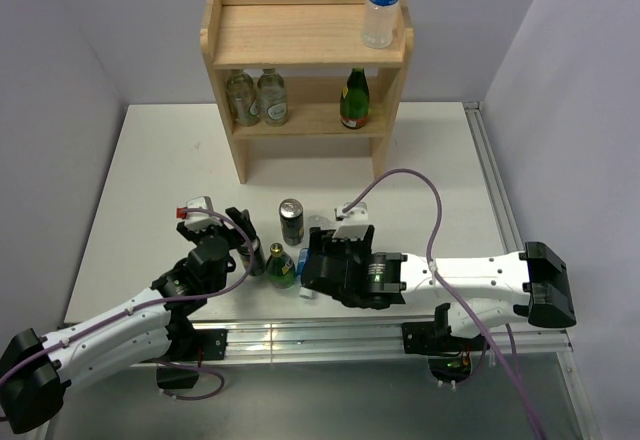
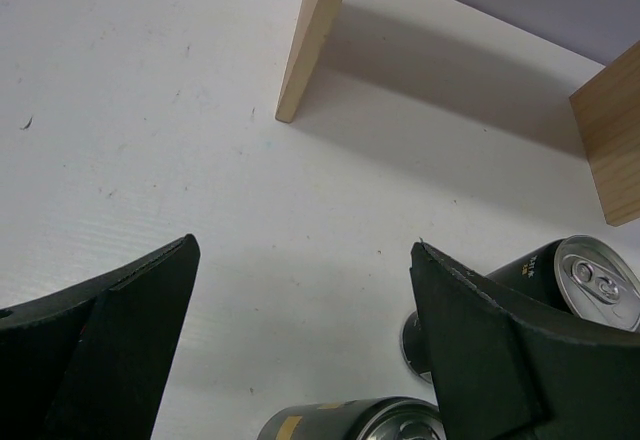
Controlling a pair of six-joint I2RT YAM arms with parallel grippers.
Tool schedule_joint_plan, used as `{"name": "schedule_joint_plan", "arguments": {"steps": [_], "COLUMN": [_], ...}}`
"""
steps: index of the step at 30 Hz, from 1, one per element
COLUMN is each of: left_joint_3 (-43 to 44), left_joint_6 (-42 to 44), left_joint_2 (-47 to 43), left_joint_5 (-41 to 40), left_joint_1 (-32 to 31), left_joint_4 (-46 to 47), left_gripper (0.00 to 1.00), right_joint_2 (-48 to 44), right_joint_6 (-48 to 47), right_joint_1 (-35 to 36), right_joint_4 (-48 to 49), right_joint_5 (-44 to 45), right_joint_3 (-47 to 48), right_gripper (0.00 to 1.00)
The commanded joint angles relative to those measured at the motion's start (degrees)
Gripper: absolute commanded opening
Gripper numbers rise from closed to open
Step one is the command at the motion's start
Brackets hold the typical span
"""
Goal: Place and organize the beverage onto the shelf
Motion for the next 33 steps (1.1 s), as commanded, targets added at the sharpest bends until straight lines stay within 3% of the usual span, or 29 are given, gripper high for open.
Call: {"name": "schedule_joint_plan", "arguments": {"steps": [1, 6, 13, 20, 33], "left_joint_3": [1.42, 1.06, 1.15, 0.62, 0.45], "left_joint_6": [-0.72, -0.72, -0.81, -0.81, -0.72], "left_joint_2": [-0.38, -1.52, -1.44, -2.49, -2.93], "left_joint_5": [-0.10, 0.07, 0.07, 0.43, 0.34], "left_joint_1": [0.24, 0.33, 0.24, 0.24, 0.24], "left_joint_4": [0.25, 0.25, 0.07, 0.25, 0.51], "left_gripper": [0.94, 0.94, 0.94, 0.94, 0.94], "right_joint_2": [0.96, 2.11, 6.32, 13.44, 21.97], "right_joint_6": [6.81, 15.42, 20.61, 20.88, 24.66], "right_joint_1": [3.70, 6.79, 6.80, 4.16, 4.25], "right_joint_4": [-2.92, -8.10, -3.27, 0.77, -0.36], "right_joint_5": [-7.14, -8.75, -15.07, -19.30, -21.85], "right_joint_3": [4.02, 4.64, 1.56, 2.26, 5.43], "right_gripper": [0.87, 0.88, 0.89, 0.88, 0.86]}}
